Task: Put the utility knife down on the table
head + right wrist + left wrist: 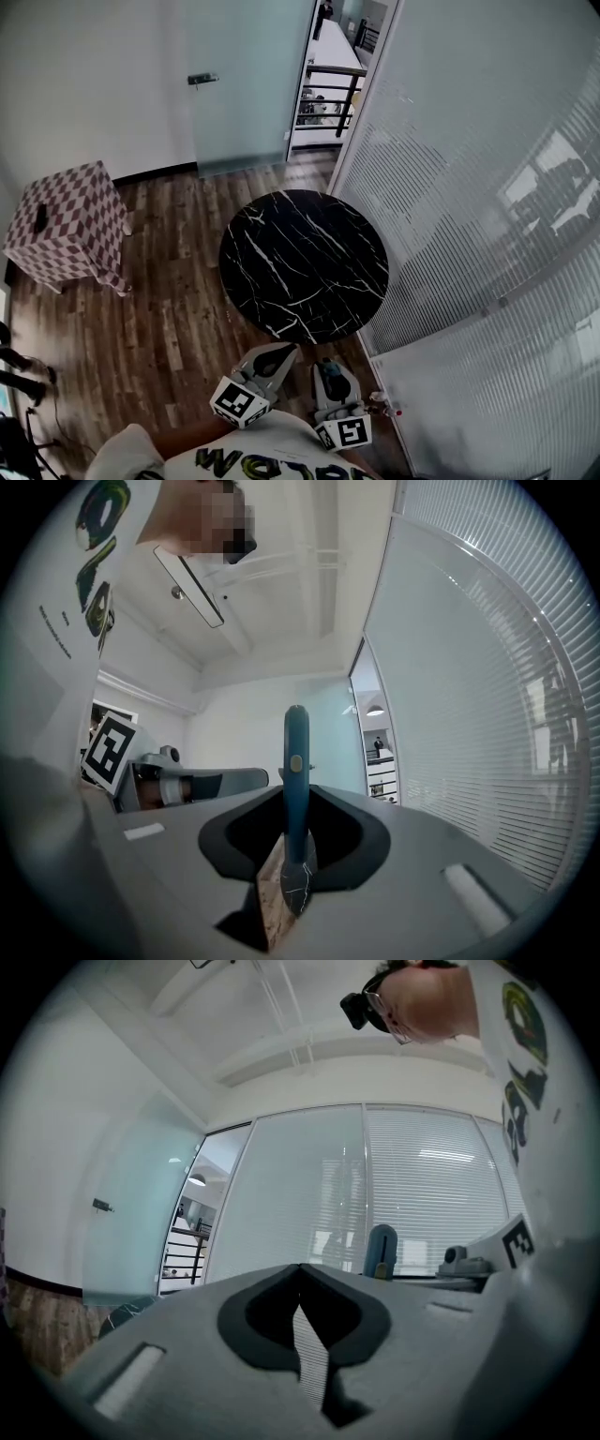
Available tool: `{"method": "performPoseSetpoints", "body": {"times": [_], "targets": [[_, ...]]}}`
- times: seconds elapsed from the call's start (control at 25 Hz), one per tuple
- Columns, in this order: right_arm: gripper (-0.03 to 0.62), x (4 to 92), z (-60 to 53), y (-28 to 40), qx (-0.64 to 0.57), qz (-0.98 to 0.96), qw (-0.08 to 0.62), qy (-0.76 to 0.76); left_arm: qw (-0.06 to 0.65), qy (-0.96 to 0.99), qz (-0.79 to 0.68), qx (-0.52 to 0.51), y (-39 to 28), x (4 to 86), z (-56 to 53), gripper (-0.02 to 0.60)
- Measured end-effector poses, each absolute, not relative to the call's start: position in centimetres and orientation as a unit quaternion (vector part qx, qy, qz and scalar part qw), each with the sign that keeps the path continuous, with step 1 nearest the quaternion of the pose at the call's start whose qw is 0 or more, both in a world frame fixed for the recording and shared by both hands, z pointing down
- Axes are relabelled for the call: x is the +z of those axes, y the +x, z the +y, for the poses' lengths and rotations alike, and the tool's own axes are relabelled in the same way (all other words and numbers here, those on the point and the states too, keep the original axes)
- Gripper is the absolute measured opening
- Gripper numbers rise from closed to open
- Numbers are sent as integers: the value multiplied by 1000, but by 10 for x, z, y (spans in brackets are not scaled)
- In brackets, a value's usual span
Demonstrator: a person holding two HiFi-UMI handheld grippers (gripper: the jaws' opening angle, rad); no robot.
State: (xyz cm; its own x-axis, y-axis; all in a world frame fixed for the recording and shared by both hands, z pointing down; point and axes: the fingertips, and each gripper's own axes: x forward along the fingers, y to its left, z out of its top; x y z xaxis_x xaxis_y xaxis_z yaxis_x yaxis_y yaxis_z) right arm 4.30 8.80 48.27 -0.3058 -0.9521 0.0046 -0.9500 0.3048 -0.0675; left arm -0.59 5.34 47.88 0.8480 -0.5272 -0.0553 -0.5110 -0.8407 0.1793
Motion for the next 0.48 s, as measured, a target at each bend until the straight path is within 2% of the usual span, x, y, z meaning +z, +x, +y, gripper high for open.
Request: {"method": "performPoseSetpoints", "body": {"times": [0.48], "targets": [[74,479,-14,19,-19,814,12,-580,76,959,-269,-48,-27,486,-43,3]]}}
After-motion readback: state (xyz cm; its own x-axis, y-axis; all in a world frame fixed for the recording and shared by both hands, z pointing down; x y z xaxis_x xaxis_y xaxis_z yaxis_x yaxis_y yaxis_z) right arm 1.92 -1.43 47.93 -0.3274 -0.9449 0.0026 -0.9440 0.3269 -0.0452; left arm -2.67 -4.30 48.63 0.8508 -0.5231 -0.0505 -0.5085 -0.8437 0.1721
